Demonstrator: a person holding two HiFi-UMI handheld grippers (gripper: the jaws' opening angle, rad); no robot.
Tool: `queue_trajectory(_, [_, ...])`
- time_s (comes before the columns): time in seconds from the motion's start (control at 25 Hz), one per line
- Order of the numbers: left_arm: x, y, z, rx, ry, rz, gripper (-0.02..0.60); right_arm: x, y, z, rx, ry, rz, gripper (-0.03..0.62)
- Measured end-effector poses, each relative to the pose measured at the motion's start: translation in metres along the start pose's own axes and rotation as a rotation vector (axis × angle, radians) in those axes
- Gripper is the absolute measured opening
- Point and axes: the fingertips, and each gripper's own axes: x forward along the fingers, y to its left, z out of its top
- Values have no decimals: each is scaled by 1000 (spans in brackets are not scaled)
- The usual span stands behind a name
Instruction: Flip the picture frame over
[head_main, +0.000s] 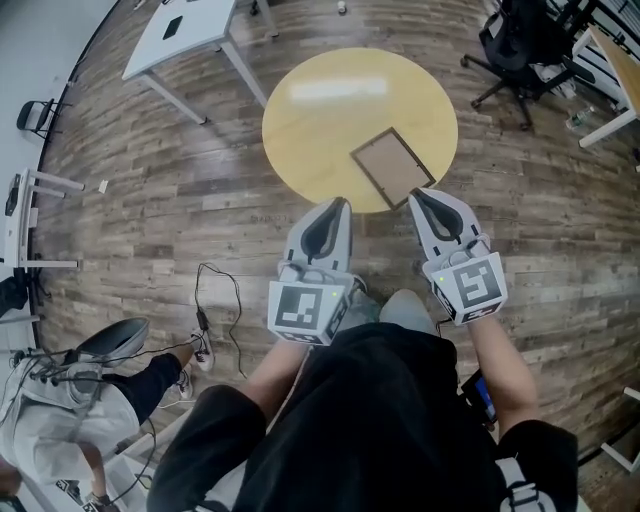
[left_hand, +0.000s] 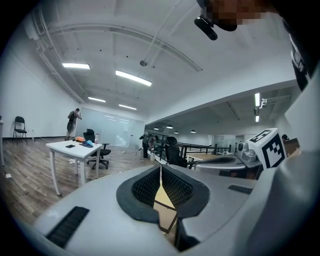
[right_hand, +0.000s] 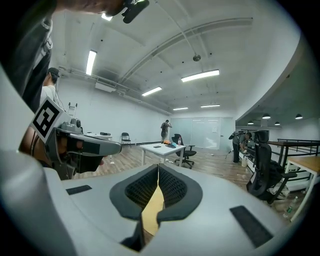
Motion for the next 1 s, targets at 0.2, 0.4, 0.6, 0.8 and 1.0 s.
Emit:
queue_trajectory(0.2, [26,7,-2,-7,18,-10,29,16,-17,-9,-15,35,1,18])
queue_trajectory(0.4, [54,15,-6,4,29,4,29,34,-34,-25,-25,65,59,18])
queue_trajectory(0.6, [88,25,-8,2,48,42,29,58,-43,-55,-135,158,212,20])
queue_trajectory(0.8, [112,32,-14,-5,68,77,29,78,-40,-130,-276,332,410,21])
queue_trajectory(1.0, [129,47,-26,-13,98,116,29,89,-26,-195,-400,440,584,21])
